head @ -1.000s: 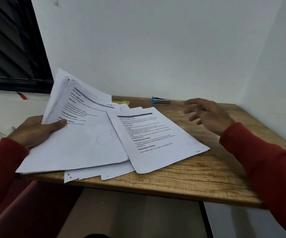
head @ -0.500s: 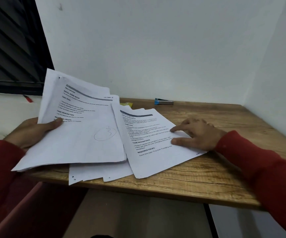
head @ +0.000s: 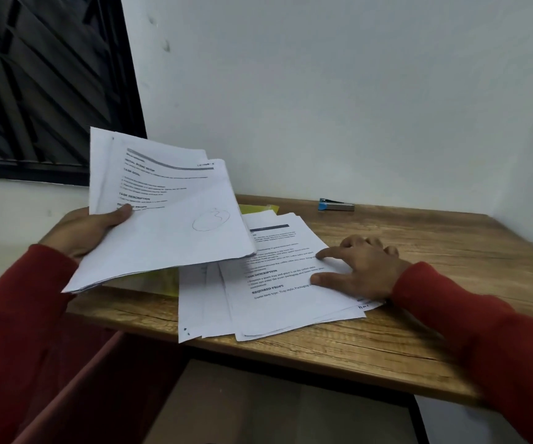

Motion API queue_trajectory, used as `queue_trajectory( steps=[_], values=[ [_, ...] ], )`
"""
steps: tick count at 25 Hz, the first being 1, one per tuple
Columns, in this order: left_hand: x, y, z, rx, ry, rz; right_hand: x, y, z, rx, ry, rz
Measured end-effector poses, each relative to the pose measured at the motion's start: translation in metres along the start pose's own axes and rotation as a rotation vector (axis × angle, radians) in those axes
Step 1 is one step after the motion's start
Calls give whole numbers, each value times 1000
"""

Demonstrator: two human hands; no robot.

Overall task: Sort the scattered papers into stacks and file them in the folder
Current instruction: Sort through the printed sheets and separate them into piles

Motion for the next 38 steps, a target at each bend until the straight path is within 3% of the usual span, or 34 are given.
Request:
queue_trajectory(
  steps=[3, 7, 16, 26, 32, 34, 36, 38],
  values=[
    [22, -2, 7, -38, -78, -12, 5, -20, -6, 5, -2, -22],
    [47, -14, 13, -106, -162, -6, -3, -22, -19, 105, 87, -236],
    [103, -8, 30, -199, -305, 167, -8, -11, -28, 269, -9, -396],
    [235, -2, 80, -169, -462, 91, -24, 98, 8, 372, 112, -311],
    [319, 7, 137, -196, -655, -3, -35, 179, 32, 477, 134, -190],
    [325, 18, 147, -174, -700, 16, -46, 187, 33, 432, 187, -174],
    [319, 33, 138, -79, -640, 85, -63, 182, 29, 368, 347, -379],
    [299, 48, 123, -19, -536, 204, -77, 167, 27, 492, 447, -782]
  ],
)
Point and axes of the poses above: each hand's wrist, its own z-axis away from the middle knuckle, its own x-axis out of the palm, y = z × x, the point moved 4 cm from there along -z, towards the middle knuckle, and after that the axes turned 15 degrees about y, right-handed, at the moved point
